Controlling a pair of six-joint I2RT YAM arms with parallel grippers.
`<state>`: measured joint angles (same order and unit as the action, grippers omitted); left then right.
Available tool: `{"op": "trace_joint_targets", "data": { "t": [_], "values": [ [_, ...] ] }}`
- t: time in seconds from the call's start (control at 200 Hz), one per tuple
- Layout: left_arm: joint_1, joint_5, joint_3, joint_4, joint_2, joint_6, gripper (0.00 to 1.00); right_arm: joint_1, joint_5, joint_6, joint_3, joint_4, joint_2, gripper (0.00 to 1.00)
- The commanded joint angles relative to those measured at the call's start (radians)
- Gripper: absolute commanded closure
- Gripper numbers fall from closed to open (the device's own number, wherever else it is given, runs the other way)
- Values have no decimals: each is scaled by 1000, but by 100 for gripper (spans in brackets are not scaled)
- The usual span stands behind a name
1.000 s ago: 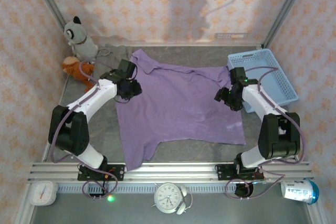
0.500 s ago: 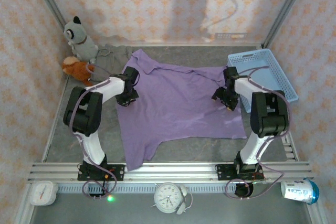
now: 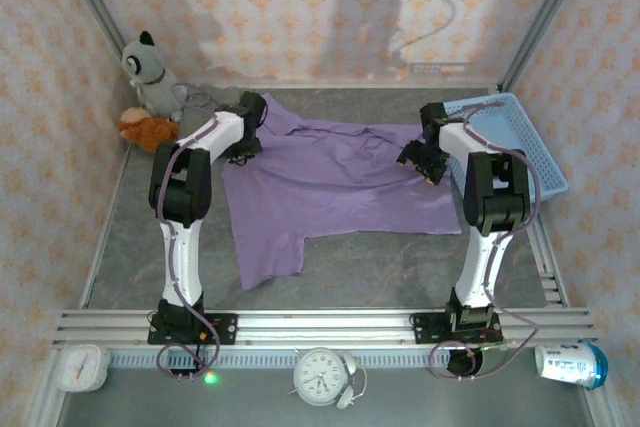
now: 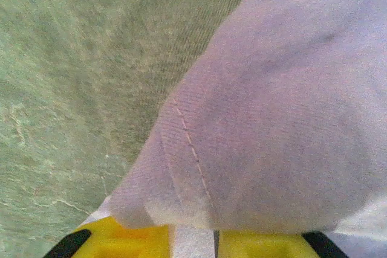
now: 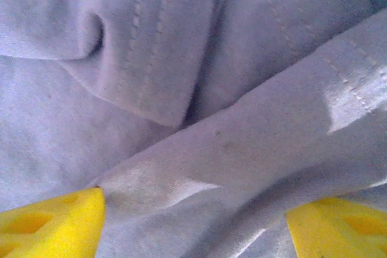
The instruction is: Fold and stack the mixed laundry pile
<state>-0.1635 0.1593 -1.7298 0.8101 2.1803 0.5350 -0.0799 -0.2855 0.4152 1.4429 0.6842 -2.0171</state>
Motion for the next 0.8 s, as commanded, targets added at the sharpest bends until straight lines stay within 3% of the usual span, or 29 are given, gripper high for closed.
{"op": "trace_joint_targets", "data": {
  "t": [0.0, 0.18, 0.365, 0.49, 0.61, 0.796],
  "values": [
    [7, 53, -84, 94, -7, -80, 73, -8, -28, -62, 23, 78, 9, 19],
    [-7, -62, 30, 102, -170, -96, 53, -8, 9, -128, -40, 160, 162, 16],
    [-23, -176, 346, -11, -422, 21, 53, -2, 56, -145, -163, 208, 300, 24],
    [-26, -239, 521, -123, -485, 123, 69, 31, 40, -127, -247, 174, 352, 31],
    [-35, -296, 609, -218, -468, 196, 99, 46, 26, -117, -278, 155, 338, 40],
    [-42, -283, 662, -287, -383, 269, 100, 59, 32, -84, -355, 88, 294, 43]
  ]
}}
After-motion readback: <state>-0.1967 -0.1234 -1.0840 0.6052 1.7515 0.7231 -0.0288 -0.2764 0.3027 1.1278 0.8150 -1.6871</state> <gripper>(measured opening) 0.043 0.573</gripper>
